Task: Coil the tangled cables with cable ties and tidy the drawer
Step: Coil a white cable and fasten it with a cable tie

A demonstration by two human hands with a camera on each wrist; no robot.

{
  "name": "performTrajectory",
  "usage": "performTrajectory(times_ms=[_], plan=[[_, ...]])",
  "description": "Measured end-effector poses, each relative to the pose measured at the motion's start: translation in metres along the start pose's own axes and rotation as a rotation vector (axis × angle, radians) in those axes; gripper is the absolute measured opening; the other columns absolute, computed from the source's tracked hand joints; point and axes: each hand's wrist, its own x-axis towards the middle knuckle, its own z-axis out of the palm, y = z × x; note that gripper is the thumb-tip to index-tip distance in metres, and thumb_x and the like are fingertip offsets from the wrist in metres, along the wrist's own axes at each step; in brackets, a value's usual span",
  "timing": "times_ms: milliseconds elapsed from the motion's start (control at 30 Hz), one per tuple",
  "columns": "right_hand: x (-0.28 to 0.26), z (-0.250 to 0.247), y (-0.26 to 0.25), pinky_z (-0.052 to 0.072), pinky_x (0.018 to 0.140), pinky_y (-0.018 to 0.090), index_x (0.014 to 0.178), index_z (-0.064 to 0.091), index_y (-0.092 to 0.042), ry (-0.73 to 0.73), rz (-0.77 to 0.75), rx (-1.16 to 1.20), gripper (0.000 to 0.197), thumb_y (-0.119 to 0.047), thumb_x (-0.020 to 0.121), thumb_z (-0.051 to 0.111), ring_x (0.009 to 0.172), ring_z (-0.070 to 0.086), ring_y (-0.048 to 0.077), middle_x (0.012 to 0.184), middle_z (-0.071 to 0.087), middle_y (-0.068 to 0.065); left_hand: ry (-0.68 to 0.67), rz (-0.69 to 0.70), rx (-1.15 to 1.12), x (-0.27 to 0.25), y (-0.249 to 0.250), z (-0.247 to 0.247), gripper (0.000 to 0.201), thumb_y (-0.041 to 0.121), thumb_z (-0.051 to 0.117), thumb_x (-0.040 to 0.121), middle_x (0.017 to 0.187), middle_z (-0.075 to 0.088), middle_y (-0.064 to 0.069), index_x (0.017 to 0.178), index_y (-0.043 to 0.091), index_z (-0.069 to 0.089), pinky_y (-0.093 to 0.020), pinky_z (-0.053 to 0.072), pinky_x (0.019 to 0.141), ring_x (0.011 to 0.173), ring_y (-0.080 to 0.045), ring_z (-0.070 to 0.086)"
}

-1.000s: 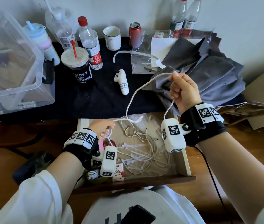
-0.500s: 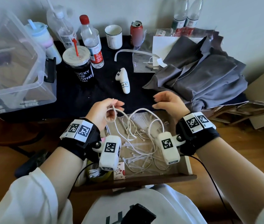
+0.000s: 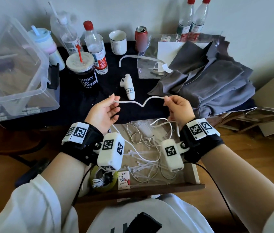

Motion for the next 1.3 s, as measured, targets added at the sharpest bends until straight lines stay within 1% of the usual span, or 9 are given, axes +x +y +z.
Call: performTrajectory(times_ms=[233,467,567,700,833,933,1067,1167,1300], plan=[[0.004,-0.017,0.002,0.016,0.033,0.011,0.063,0.048,-0.012,0.115,0.136,0.123,0.035,-0.022,0.096,0.049,0.028,0.019,0.002,0.032,0.027,-0.014,0.110,-0.092,-0.090,0.010,-0.017,-0.014,0.019,0.024,0.054,0.095,0.075,0.055,0.000,0.079,0.013,0.058,-0.020,0.049,0.059,0.069,-0.011,0.056],[0.005,-0.027,0.016,0.022,0.036,0.016,0.073,0.061,-0.004,0.029,0.301,-0.030,0.016,-0.003,0.086,0.053,0.039,0.030,0.010,0.036,0.035,-0.008,0.090,-0.038,-0.242,0.009,-0.013,-0.021,0.020,-0.007,0.054,0.090,0.078,0.072,-0.006,0.083,0.012,0.049,-0.020,0.056,0.066,0.078,-0.016,0.072],[0.000,-0.017,0.013,0.046,0.058,0.015,0.106,0.064,-0.002,-0.092,0.199,-0.099,0.031,0.011,0.080,0.053,0.072,0.053,0.023,0.071,0.060,0.007,-0.056,-0.034,-0.179,0.002,-0.012,-0.009,0.020,-0.006,0.053,0.090,0.080,0.074,-0.006,0.080,0.011,0.050,-0.018,0.056,0.064,0.080,-0.016,0.073],[-0.010,0.013,-0.004,0.042,0.102,0.040,0.089,0.065,-0.043,-0.309,-0.038,-0.353,0.017,-0.036,0.074,0.070,0.105,0.060,0.013,0.104,0.065,-0.011,-0.191,-0.061,-0.136,-0.005,-0.008,0.017,0.013,0.002,0.052,0.093,0.084,0.074,-0.007,0.083,0.009,0.054,-0.018,0.056,0.063,0.080,-0.016,0.073],[-0.013,0.032,-0.017,0.054,0.076,0.021,0.103,0.055,-0.013,-0.505,-0.006,-0.087,0.017,-0.011,0.087,0.062,0.067,0.064,0.007,0.078,0.064,0.007,-0.232,-0.007,-0.016,-0.009,-0.007,0.029,0.010,0.008,0.054,0.093,0.080,0.072,-0.004,0.087,0.007,0.062,-0.017,0.056,0.067,0.073,-0.010,0.071],[-0.013,0.033,-0.022,0.044,0.049,0.015,0.099,0.060,-0.005,-0.447,-0.062,-0.157,0.011,-0.011,0.094,0.052,0.041,0.048,0.000,0.060,0.051,0.006,-0.232,-0.011,0.250,-0.008,-0.007,0.023,0.010,0.019,0.059,0.091,0.079,0.071,0.004,0.089,0.014,0.068,-0.018,0.053,0.064,0.074,-0.008,0.069],[-0.011,0.024,-0.027,0.029,0.044,0.017,0.084,0.068,-0.017,-0.379,-0.151,-0.316,0.022,-0.021,0.095,0.050,0.037,0.031,0.003,0.047,0.037,-0.009,-0.058,0.113,0.413,0.003,-0.012,0.005,0.018,0.013,0.074,0.078,0.084,0.060,0.006,0.090,0.022,0.065,-0.020,0.044,0.066,0.078,-0.008,0.058],[-0.014,0.025,-0.032,0.024,0.040,0.013,0.085,0.066,-0.011,-0.433,-0.146,-0.199,0.022,-0.017,0.097,0.047,0.035,0.028,0.002,0.043,0.034,-0.013,-0.162,0.187,0.421,0.007,-0.014,0.002,0.042,0.000,0.071,0.077,0.104,0.061,0.008,0.107,0.027,0.058,-0.018,0.045,0.080,0.096,-0.002,0.058],[-0.010,0.023,-0.040,0.020,0.037,0.017,0.077,0.057,-0.013,-0.258,-0.125,0.082,0.028,-0.013,0.099,0.040,0.035,0.024,0.002,0.041,0.031,-0.013,-0.335,0.090,0.389,0.003,-0.020,0.009,0.016,0.019,0.050,0.093,0.055,0.060,0.006,0.087,0.010,0.062,-0.015,0.045,0.061,0.055,-0.007,0.058]])
